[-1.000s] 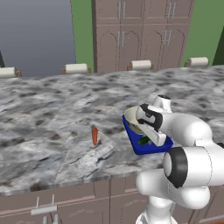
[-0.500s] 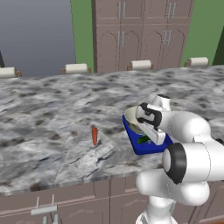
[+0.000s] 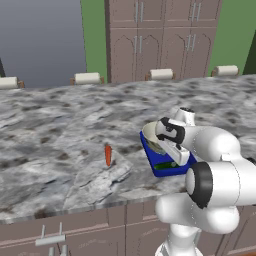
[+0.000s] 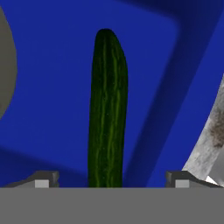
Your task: Place the two vegetables and bowl onto the tray for setting up a vegetable dip station.
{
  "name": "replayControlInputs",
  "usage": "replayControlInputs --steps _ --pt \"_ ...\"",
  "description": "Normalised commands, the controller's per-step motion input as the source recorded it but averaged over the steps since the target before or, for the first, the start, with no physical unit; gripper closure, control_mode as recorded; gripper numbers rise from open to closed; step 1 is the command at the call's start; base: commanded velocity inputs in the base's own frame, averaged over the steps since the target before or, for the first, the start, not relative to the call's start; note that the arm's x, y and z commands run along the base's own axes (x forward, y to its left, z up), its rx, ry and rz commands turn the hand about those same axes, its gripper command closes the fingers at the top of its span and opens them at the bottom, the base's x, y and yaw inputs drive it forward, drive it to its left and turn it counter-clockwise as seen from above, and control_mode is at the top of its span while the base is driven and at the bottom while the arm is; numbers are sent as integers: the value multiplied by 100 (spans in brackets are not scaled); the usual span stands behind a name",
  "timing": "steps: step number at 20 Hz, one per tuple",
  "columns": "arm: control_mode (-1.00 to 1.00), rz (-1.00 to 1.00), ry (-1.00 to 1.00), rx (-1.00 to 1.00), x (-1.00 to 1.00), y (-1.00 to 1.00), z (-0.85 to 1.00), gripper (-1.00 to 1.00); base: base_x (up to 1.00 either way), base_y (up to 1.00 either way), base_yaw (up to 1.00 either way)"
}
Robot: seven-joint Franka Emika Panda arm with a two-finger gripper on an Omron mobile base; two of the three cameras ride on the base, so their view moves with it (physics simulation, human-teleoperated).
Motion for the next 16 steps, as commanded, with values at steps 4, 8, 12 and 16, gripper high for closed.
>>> replayControlInputs --steps 4,8,12,16 --pt "-100 0 0 0 0 -2 0 -100 0 0 0" --pt "-100 0 0 0 0 2 9 -100 0 0 0" --pt "-100 0 0 0 -3 14 23 -100 0 0 0" --pt "-100 0 0 0 -6 23 29 -100 0 0 0"
